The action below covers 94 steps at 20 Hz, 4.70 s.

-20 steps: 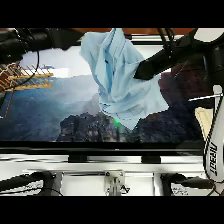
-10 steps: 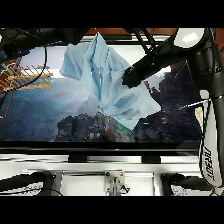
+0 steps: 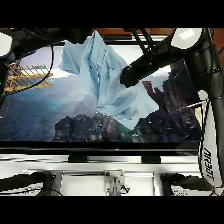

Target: Fold the shirts.

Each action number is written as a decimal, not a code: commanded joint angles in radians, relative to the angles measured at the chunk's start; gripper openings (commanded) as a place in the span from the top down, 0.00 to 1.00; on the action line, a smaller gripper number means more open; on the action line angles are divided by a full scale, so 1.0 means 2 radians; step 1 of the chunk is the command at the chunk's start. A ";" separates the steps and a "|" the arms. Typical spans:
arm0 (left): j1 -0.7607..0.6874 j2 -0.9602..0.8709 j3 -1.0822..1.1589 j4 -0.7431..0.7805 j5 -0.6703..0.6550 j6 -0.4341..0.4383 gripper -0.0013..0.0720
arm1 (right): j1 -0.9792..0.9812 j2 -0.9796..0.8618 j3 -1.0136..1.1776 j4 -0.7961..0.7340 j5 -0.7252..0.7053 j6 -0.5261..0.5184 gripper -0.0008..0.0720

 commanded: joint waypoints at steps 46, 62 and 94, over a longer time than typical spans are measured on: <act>0.117 0.152 0.001 0.003 -0.013 -0.002 0.10 | -0.216 0.077 0.001 -0.209 -0.247 0.244 0.89; 0.121 0.152 -0.001 0.003 -0.130 -0.025 0.10 | -0.518 0.154 0.001 -0.522 -0.209 0.382 0.89; 0.121 0.152 -0.001 0.003 -0.150 -0.028 0.10 | -0.759 0.190 0.000 -0.342 -0.214 0.230 0.89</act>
